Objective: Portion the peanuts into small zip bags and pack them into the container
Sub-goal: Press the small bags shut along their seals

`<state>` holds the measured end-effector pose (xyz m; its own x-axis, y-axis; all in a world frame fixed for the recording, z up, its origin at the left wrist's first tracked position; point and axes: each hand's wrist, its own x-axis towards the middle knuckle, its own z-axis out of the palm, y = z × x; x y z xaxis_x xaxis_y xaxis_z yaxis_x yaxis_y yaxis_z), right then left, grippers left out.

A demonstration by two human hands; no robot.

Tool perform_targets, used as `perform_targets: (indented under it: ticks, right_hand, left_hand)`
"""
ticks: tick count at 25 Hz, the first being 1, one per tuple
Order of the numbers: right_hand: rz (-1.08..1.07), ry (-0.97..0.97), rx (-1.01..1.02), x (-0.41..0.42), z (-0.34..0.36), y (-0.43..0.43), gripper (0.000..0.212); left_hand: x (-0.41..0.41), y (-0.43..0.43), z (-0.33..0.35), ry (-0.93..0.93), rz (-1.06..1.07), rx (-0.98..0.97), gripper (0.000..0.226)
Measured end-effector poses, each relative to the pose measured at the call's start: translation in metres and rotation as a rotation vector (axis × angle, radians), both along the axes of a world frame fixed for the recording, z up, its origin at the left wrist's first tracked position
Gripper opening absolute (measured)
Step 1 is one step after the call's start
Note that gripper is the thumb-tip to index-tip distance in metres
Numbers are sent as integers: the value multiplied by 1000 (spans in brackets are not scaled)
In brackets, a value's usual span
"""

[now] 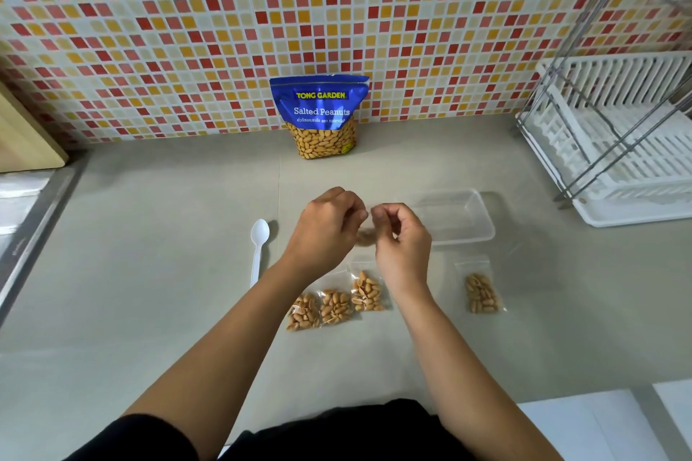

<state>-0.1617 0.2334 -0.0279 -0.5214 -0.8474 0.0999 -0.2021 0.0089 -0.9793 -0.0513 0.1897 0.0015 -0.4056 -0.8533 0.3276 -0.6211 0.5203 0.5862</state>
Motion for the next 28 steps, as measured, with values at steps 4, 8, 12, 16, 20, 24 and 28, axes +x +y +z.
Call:
perform_targets:
  ticks: [4, 8, 12, 16, 20, 24, 28]
  right_hand:
    - [-69, 59, -34, 0, 4, -1, 8]
    - [-80, 62, 1, 1, 2, 0, 9]
    - [-53, 24, 55, 7, -4, 1, 9]
    - [20, -214, 145, 14, -13, -2, 9]
    - [57, -504, 294, 30, -28, -2, 13]
    - [140, -323, 431, 38, -55, -3, 10]
    - [315, 304, 488, 35, -74, -2, 15]
  left_hand:
    - [2, 2, -1, -74, 5, -125, 13]
    - [12, 1, -6, -193, -14, -254, 13]
    - [22, 1, -14, -218, 19, -267, 20]
    - [40, 3, -27, 66, 120, 281, 27]
    - [60, 34, -55, 424, 165, 944, 23]
    - [65, 56, -71, 447, 388, 962, 20]
    - [63, 70, -89, 193, 529, 796, 32]
